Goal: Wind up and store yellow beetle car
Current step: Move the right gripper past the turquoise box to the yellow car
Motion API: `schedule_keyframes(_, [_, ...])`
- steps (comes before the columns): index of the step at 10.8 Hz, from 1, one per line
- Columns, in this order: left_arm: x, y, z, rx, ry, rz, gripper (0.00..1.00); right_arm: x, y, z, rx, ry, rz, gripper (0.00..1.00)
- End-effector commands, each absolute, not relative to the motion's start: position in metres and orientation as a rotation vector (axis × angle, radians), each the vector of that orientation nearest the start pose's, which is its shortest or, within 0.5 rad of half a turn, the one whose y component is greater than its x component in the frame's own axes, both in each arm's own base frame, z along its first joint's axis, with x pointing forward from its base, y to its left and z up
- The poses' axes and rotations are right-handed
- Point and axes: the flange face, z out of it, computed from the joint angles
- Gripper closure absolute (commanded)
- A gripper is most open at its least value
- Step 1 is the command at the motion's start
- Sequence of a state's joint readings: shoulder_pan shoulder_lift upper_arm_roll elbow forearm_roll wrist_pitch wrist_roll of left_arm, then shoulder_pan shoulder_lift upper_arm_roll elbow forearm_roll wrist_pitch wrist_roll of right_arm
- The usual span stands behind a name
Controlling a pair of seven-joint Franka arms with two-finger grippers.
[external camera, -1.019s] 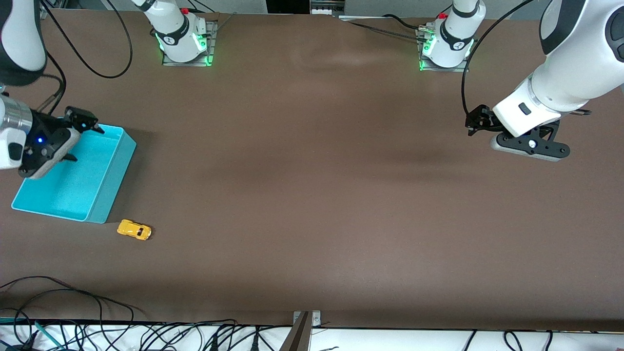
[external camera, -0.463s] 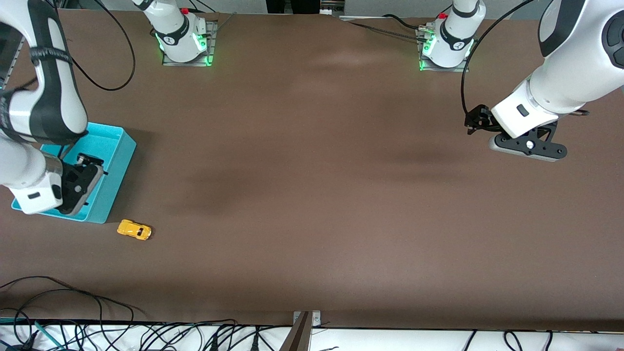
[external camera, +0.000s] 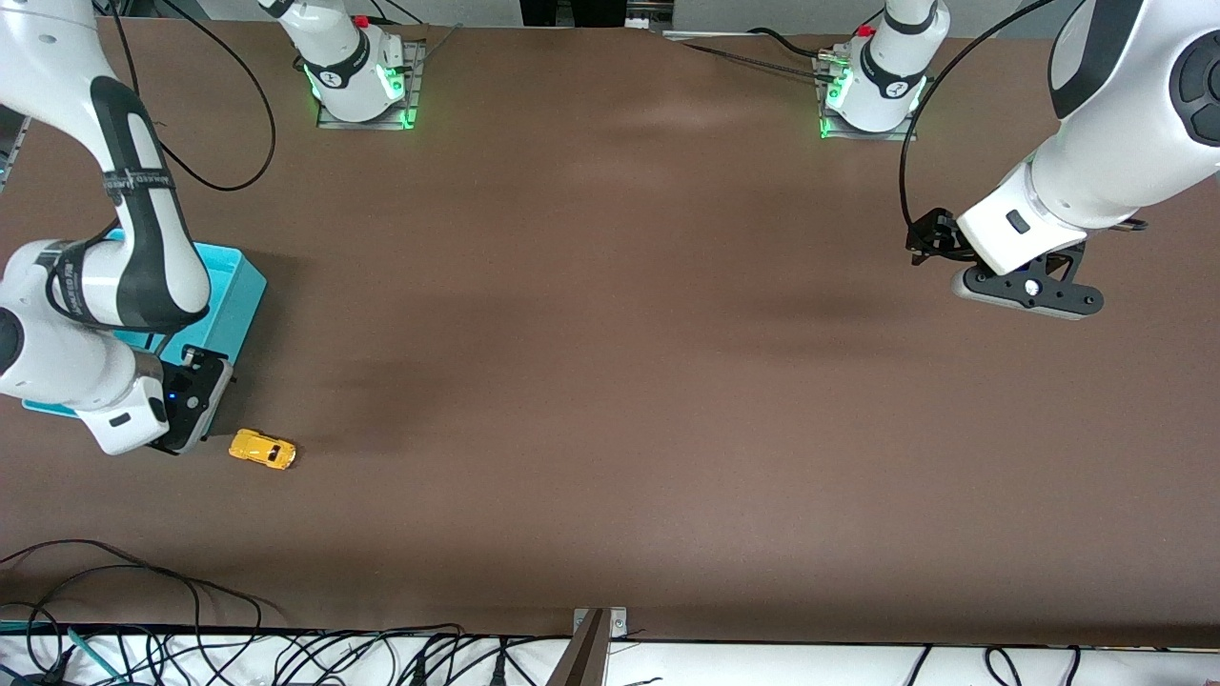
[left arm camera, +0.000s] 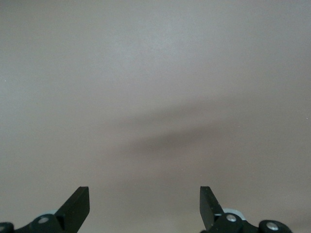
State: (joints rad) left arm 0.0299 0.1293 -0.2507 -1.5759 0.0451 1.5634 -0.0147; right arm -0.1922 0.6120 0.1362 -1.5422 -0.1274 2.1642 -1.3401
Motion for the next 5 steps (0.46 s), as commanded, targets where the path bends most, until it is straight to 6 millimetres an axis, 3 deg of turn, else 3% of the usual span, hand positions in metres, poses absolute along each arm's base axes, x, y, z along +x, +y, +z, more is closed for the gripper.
schedule_keyframes(1, [0.575, -0.117, 0.551, -3.095, 0.318, 0.227, 0.00, 0.715, -0.080, 0.269, -2.440, -2.049, -0.046, 0.00])
schedule_keyframes(5, [0.574, -0.121, 0.548, -3.092, 0.327, 0.239, 0.00, 0.718, -0.082, 0.237, -2.445, -2.040, -0.094, 0.00])
